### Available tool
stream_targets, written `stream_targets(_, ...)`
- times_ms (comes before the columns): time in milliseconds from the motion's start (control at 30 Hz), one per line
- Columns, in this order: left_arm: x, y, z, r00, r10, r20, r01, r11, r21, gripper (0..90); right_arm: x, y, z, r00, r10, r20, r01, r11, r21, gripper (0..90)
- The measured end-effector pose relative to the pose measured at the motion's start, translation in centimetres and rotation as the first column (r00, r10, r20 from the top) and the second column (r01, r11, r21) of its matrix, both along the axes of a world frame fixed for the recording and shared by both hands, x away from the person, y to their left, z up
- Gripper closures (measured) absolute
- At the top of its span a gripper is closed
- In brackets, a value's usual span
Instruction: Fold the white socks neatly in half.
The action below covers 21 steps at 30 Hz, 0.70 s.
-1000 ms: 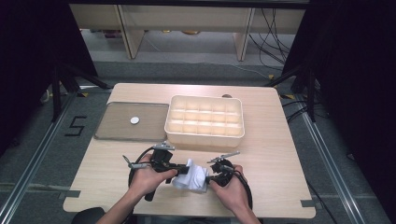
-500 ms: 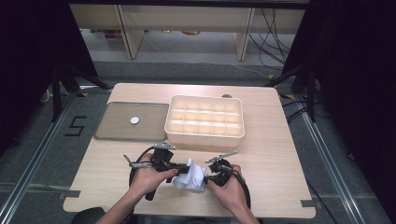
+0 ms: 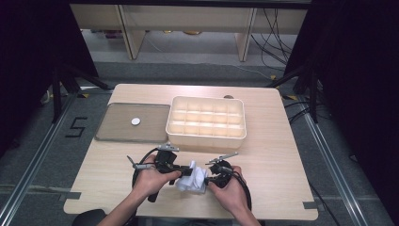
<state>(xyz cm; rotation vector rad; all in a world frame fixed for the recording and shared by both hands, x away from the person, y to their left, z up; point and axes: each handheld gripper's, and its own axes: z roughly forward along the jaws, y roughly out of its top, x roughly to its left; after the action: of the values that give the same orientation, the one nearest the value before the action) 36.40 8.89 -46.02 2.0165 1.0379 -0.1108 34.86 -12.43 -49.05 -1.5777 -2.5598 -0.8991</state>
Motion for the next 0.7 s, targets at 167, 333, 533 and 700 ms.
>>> stream_targets(167, 0.02, -0.19, -0.07, 1.0000, 0.000, -0.001, 0.000, 1.0000, 0.001, 83.5, 0.04, 0.15, -0.11, 0.9999, 0.000, 0.010, 0.000, 1.0000, -0.003, 90.0)
stream_targets(333, 0.03, -0.28, -0.08, 0.9999, -0.009, -0.008, 0.010, 0.9999, 0.003, 83.4, 0.03, 0.31, -0.10, 1.0000, -0.001, 0.006, 0.001, 1.0000, -0.005, 90.0)
stream_targets(533, 0.05, -0.39, -0.19, 1.0000, -0.006, -0.006, 0.006, 1.0000, 0.002, 83.4, 0.08, 0.44, -0.21, 0.9996, 0.014, 0.023, -0.014, 0.9999, -0.004, 90.0)
stream_targets(700, -0.01, -0.57, -0.20, 1.0000, 0.000, -0.005, 0.000, 1.0000, 0.005, 83.4, 0.02, 0.46, -0.21, 0.9997, 0.009, 0.023, -0.009, 1.0000, -0.003, 90.0)
